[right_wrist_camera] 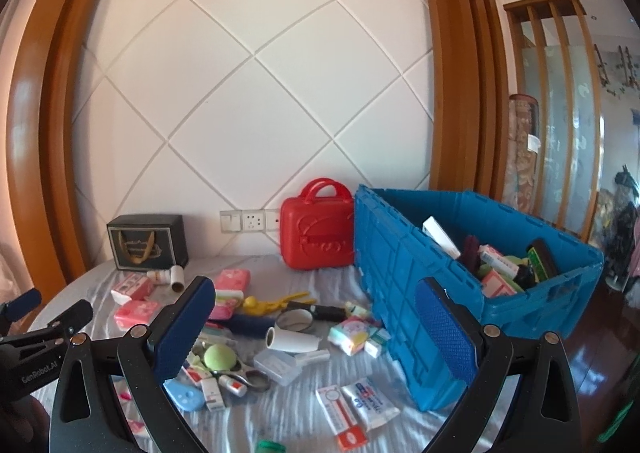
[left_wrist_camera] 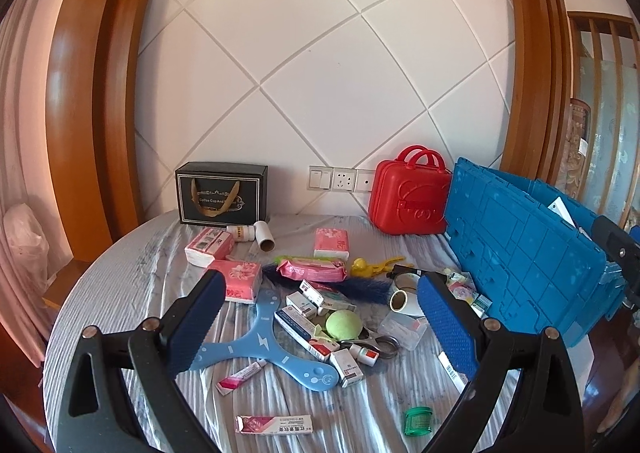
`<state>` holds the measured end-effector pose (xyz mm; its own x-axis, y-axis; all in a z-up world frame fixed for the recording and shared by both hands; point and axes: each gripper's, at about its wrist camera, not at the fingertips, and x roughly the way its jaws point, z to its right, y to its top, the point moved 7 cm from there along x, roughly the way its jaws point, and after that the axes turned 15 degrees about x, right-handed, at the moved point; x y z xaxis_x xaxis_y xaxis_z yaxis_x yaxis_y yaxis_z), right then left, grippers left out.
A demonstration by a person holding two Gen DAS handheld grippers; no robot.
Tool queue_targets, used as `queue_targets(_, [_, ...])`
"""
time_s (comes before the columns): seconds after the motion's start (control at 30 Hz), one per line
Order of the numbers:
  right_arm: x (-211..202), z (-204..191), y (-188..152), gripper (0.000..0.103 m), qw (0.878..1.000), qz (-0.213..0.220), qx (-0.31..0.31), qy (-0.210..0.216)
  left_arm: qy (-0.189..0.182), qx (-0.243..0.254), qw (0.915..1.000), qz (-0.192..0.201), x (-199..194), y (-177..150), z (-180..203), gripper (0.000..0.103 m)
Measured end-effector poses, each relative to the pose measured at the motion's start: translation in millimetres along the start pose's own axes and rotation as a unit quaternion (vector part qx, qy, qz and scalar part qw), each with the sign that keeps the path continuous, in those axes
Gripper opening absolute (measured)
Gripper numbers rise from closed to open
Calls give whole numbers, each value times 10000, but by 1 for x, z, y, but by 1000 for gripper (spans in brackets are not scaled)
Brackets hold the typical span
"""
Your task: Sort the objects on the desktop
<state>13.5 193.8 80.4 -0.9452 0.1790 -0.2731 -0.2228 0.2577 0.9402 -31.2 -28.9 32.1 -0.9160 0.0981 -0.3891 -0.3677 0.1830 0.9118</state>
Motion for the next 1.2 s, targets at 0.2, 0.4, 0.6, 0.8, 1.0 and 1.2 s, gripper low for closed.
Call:
queue_targets(0.2, [1,-1,-1,101,10000,-13,-12,-8,-14,9,10000,-21,3,-1,-1,98])
queue_targets(0.4, [3,3,1,101,10000,-12,0,-28,-38,30,10000,-39,5,0,2,98])
queue_targets(0.6, [3,8,0,101,10000,-37,16,-58,-55,64,9999,-68,6,-1,4,98])
queue_targets(0.8, [2,6,-6,102,9999,-98,-91,-94,250,302,9989,-246,8,0,8,103])
queue_targets(1.0, [-1,7,-9,102,9998,-110,-150,-118,193,274,9994,-58,1,4,7,103])
queue_targets(1.2, [-3,11,-11,102,9996,-116,-173,-176,128,357,9993,-53,1,4,13,103])
